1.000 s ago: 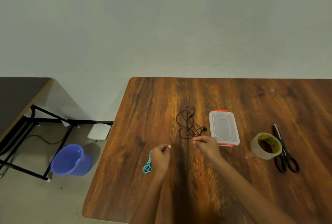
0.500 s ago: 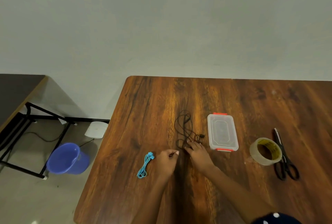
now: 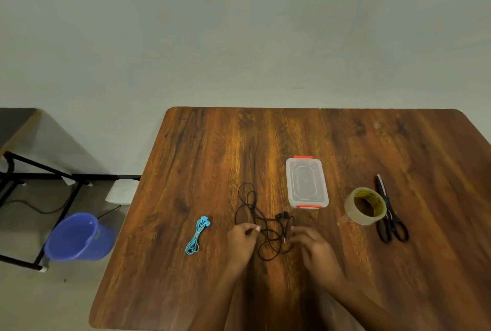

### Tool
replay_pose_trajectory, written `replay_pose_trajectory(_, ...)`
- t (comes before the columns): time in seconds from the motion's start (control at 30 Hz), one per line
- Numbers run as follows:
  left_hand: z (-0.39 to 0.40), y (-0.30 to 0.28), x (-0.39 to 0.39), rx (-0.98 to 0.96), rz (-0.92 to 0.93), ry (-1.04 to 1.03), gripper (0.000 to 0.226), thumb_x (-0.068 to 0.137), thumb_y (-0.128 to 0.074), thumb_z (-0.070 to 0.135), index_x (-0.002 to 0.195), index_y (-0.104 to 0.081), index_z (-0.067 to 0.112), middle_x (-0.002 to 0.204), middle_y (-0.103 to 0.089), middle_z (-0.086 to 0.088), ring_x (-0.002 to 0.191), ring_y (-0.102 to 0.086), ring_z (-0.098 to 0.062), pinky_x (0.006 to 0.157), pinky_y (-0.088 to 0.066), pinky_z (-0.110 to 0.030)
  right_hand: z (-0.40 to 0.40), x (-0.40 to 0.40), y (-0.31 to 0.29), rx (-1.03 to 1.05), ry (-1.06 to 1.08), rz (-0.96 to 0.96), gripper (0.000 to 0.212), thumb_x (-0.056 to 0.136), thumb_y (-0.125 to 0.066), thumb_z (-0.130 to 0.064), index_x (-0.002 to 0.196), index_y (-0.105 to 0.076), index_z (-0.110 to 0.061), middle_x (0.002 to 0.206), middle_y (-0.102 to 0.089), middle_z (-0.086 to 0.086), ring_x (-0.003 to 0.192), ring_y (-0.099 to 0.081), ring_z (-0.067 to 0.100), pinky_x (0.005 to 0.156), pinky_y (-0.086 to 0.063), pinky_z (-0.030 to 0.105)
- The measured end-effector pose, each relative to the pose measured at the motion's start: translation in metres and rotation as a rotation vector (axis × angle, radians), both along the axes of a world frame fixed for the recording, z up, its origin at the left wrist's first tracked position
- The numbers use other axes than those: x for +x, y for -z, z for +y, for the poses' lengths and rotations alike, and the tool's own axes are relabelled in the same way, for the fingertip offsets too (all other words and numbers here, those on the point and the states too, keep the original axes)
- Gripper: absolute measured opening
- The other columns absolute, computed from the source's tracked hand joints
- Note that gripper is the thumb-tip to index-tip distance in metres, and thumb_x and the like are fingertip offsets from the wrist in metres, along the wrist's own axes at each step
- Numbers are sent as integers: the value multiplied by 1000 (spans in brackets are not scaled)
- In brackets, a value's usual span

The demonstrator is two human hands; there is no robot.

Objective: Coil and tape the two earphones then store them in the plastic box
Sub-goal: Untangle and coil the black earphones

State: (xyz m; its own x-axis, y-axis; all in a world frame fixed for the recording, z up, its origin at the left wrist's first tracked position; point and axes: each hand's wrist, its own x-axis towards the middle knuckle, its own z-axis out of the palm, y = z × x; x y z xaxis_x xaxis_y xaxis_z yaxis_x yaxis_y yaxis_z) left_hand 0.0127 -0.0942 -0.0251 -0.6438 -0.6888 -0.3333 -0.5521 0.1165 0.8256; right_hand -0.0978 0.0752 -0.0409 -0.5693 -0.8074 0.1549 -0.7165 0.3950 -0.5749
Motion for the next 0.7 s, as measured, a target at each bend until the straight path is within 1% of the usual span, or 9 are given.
replay_pose_trajectory(0.1,3,-3,0,-4,6,-6,18,91,-59,14,103,-71,8,94,-72,-5,86,-64,-11,73,-46,-13,-6,-4,3,-10,246,-163,27,82,-59,10,98,-70,-9,110,-64,1,102,-61,13,86,-51,24)
replay_pose_trajectory(0.17,4,-5,1,-8,7,-3,19,91,-59,14,104,-71,7,95,-72,-6,87,-64,-12,75,-46,-14,-15,-6,8,13,366,-220,17,90,-59,-8,105,-66,-12,108,-65,0,98,-62,15,83,-53,29)
replay_pose_trajectory(0.23,5,-7,1,-17,8,-5,18,91,-60,14,104,-71,8,95,-72,-5,84,-63,-9,73,-45,-11,-25,-6,11,77,481,-321,26,92,-58,-31,110,-62,-13,104,-67,-1,91,-63,13,77,-54,29)
replay_pose_trajectory(0.3,7,-7,0,-21,15,-2,18,91,-60,15,103,-72,9,90,-72,-1,81,-62,-6,67,-42,-5,-34,-5,15,108,533,-428,38,89,-60,-41,114,-59,-12,96,-69,-3,81,-61,9,69,-50,22)
replay_pose_trajectory(0.37,10,-8,0,-13,29,8,17,91,-60,15,103,-72,10,88,-70,3,85,-65,-9,68,-43,-5,-38,-5,15,125,475,-484,36,86,-68,-31,114,-59,-12,91,-69,-2,80,-63,9,69,-50,21)
replay_pose_trajectory(0.43,11,-9,-1,-13,38,17,16,90,-61,15,102,-72,11,91,-71,2,91,-66,-12,76,-47,-13,-38,-7,13,129,400,-475,22,84,-69,-15,106,-65,-14,89,-69,-2,85,-66,13,76,-55,26)
replay_pose_trajectory(0.5,11,-14,-2,-22,64,18,16,89,-63,14,101,-72,12,97,-72,1,94,-65,-11,81,-47,-15,-35,-10,4,93,353,-445,16,83,-68,-7,96,-70,-17,86,-69,-7,86,-66,10,80,-56,27)
replay_pose_trajectory(0.57,11,-22,-4,-32,121,12,19,85,-68,13,104,-71,13,98,-71,4,98,-64,-10,78,-45,-9,-31,-15,-11,32,299,-417,16,83,-69,-7,95,-73,-16,88,-72,-8,85,-66,5,80,-54,21)
replay_pose_trajectory(0.7,12,-45,-14,-14,251,16,47,75,-78,14,120,-63,16,107,-66,2,97,-63,-12,77,-47,-13,-25,-26,-51,-79,169,-407,16,81,-72,-8,95,-75,-15,88,-73,-9,81,-67,-4,75,-50,7)
